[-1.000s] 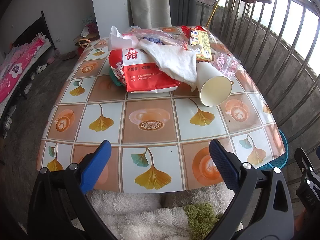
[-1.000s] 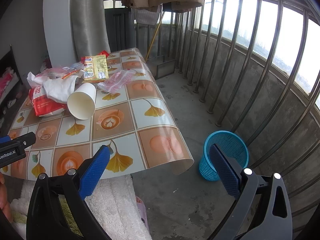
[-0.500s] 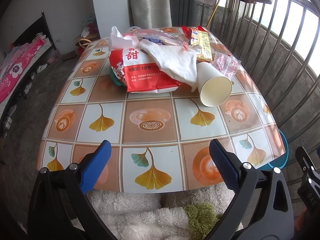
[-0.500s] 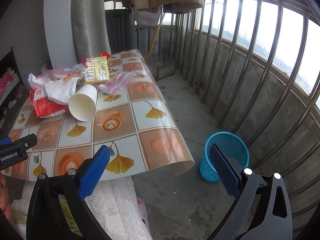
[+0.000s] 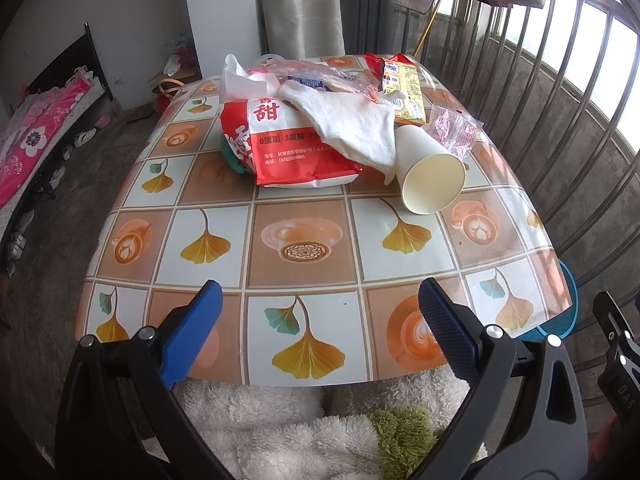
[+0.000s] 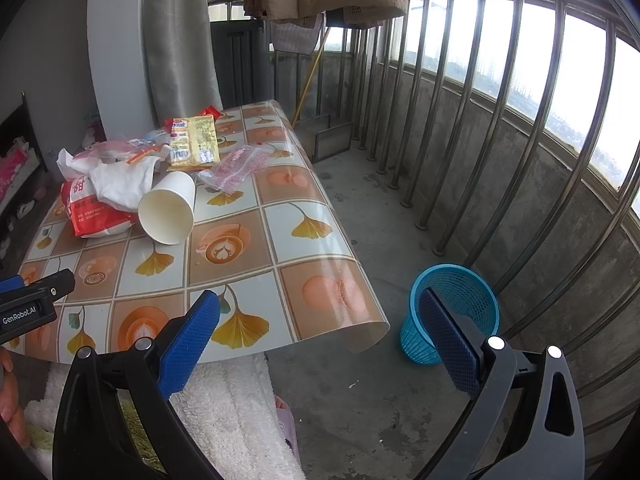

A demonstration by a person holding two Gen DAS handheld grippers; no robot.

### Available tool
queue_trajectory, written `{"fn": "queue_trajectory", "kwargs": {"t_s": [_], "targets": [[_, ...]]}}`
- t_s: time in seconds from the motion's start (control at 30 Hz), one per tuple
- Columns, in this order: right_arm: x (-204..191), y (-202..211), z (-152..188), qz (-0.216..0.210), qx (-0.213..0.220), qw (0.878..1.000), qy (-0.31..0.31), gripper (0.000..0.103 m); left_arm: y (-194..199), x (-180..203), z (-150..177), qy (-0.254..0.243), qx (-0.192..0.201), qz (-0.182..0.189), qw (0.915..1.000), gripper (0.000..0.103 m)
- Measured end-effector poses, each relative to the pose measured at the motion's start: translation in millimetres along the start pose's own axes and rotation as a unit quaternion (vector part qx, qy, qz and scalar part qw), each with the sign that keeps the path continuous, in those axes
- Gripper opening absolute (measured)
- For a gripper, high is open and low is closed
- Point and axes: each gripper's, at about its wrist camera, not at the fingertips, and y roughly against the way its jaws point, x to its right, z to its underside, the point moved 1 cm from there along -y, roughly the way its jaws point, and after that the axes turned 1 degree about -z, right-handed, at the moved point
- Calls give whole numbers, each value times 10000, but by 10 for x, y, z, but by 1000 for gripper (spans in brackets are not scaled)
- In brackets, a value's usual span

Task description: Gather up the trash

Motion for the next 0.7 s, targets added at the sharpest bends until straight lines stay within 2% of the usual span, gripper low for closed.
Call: {"fn": "queue_trajectory", "kwargs": {"t_s": [0.7], "targets": [[-37,-16,-27,-23,-18,10000,-12,97,-49,-82,14,12,-41,-61,10000,94]]}}
